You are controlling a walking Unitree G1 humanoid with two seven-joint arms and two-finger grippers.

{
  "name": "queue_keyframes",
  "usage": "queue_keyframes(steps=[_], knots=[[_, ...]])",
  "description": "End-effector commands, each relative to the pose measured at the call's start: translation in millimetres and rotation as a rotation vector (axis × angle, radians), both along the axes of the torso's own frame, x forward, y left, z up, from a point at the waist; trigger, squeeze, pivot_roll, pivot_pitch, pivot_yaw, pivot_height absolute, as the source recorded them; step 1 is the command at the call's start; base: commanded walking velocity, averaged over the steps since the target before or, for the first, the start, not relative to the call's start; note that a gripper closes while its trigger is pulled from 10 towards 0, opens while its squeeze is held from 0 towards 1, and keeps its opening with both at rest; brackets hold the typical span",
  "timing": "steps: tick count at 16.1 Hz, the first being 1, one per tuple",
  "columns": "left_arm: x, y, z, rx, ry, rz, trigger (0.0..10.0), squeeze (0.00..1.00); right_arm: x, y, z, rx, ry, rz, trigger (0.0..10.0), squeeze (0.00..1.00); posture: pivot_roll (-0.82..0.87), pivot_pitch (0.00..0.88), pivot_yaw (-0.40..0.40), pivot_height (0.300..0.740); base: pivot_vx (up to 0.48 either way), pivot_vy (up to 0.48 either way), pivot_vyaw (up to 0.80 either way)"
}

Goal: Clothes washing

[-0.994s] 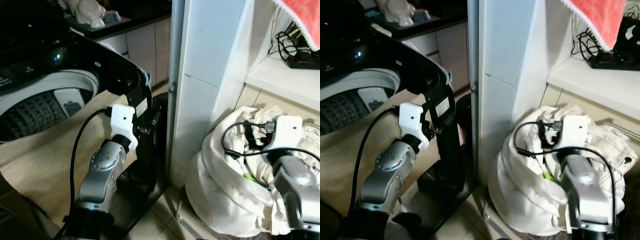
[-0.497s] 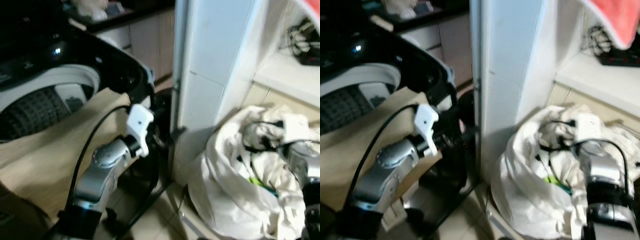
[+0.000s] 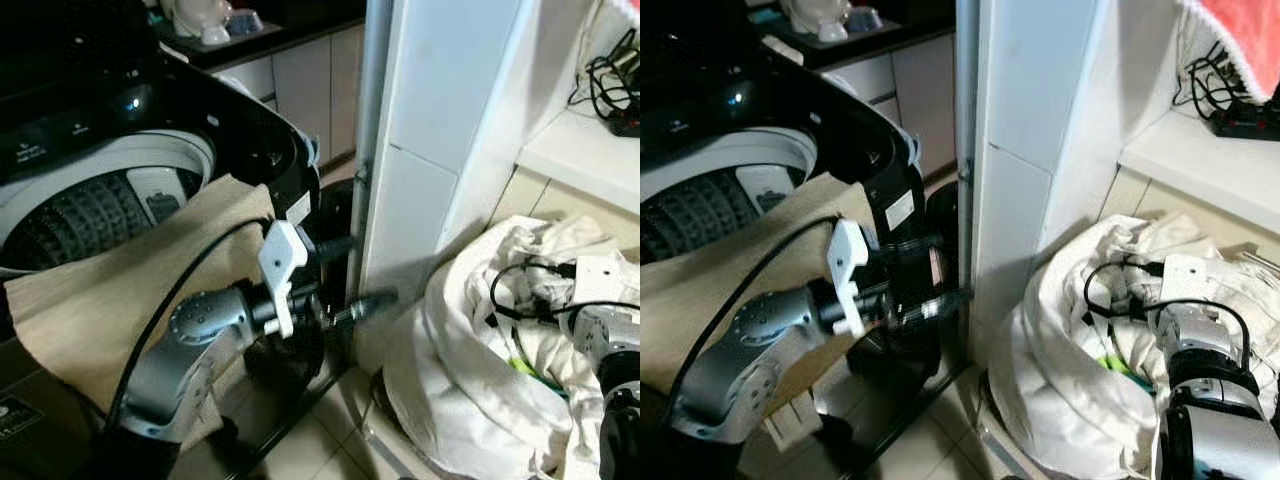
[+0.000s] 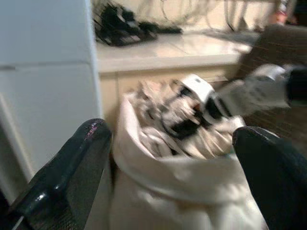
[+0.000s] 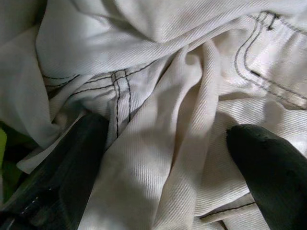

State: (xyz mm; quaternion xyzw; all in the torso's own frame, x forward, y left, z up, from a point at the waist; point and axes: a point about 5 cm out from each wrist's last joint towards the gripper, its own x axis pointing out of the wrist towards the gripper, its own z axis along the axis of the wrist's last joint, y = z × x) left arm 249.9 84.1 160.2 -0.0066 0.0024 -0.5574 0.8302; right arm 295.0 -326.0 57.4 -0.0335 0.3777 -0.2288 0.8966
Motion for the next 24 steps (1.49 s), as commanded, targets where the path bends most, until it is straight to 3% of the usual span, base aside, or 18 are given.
queue_keyframes(steps=[1, 2, 3, 4, 9, 14, 24], knots=[[-5.9, -1.4, 2, 0.013, 0.001, -0.057, 10.0, 0.0, -7.4, -0.8, -9, 0.039, 0.036, -0.022, 10.0, 0.0, -0.09, 0.0, 0.062, 0.74, 0.0, 0.0, 0.0], [-7.9, -1.4, 0, 0.026, 0.013, -0.079, 10.0, 0.0, -9.4, -1.1, -12, 0.058, 0.035, -0.042, 10.0, 0.0, -0.09, 0.0, 0.061, 0.74, 0.0, 0.0, 0.0], [-8.5, -2.0, -1, 0.023, 0.026, -0.088, 10.0, 0.0, -11.5, -1.2, -14, 0.08, 0.045, -0.056, 1.4, 0.0, -0.1, 0.0, 0.061, 0.74, 0.0, 0.0, 0.0], [-8.6, -2.4, -2, 0.028, 0.025, -0.093, 10.0, 0.0, -13.3, -1.2, -16, 0.094, 0.06, -0.062, 0.0, 0.0, -0.1, 0.0, 0.062, 0.74, 0.0, 0.0, 0.0], [-7.3, -6.8, -2, 0.018, 0.027, -0.1, 10.0, 0.0, -20.0, -3.6, -20, 0.124, 0.103, -0.045, 0.0, 0.0, -0.12, 0.0, 0.072, 0.74, 0.0, 0.0, 0.0], [-7.1, -8.6, -4, 0.001, 0.034, -0.085, 10.0, 0.0, -14.1, -9.3, -9, 0.146, 0.046, -0.041, 0.0, 0.0, -0.13, 0.0, 0.073, 0.74, 0.0, 0.0, 0.0], [-3.7, -8.4, -4, 0.002, 0.025, -0.058, 10.0, 0.0, -9.4, -5.1, -7, 0.168, -0.007, 0.0, 0.0, 0.0, -0.14, 0.0, 0.075, 0.74, 0.0, 0.0, 0.0]])
